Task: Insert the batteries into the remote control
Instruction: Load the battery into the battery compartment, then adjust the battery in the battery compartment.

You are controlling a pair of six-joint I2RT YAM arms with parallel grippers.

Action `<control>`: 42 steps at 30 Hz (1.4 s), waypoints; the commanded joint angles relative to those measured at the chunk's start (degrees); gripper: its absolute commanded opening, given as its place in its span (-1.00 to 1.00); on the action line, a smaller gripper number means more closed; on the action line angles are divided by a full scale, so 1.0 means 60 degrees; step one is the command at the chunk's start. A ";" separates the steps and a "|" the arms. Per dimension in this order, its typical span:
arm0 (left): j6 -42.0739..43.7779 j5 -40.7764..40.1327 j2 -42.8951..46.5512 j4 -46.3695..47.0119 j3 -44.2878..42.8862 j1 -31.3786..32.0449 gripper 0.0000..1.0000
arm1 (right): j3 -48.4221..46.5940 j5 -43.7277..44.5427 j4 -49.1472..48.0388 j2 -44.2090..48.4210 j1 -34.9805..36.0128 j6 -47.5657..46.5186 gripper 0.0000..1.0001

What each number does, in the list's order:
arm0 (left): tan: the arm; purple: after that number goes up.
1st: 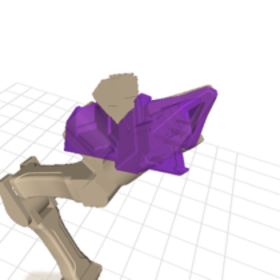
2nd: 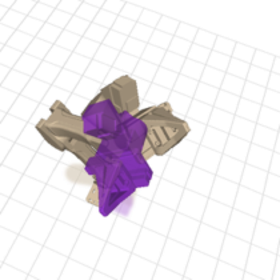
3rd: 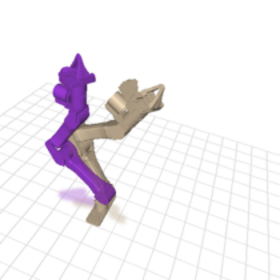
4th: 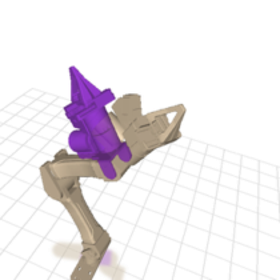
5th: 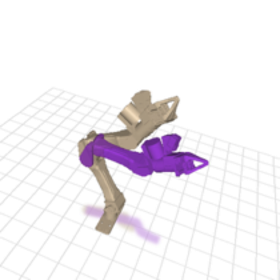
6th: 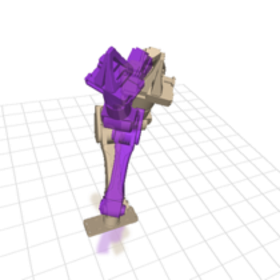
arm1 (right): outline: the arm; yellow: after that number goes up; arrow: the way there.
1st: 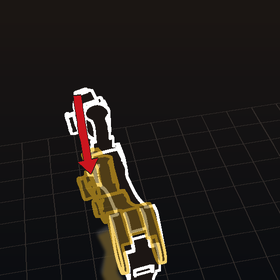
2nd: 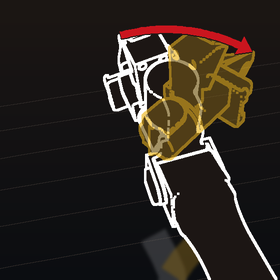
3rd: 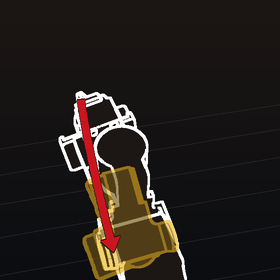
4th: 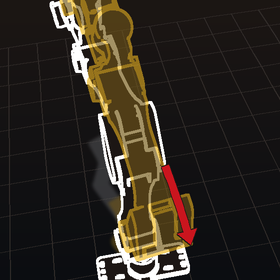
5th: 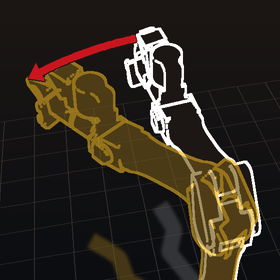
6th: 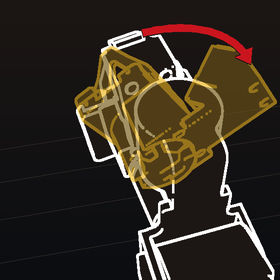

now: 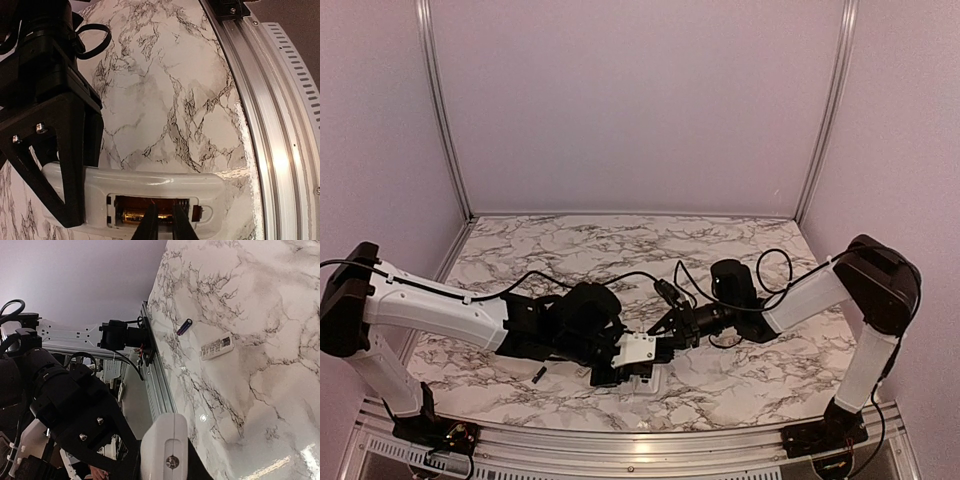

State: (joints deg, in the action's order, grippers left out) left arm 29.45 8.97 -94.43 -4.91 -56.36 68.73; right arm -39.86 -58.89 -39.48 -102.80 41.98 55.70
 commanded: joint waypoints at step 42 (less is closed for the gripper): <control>-0.7599 -0.1064 -0.0360 0.1142 -0.0551 -0.1128 -0.18 | -0.1284 0.1544 0.2905 0.2155 -0.0807 -0.2572 -1.00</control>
State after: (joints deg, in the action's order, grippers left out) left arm -16.03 2.13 -94.67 5.45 -57.32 62.13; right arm -45.56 -49.67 -21.78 -90.87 37.58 40.23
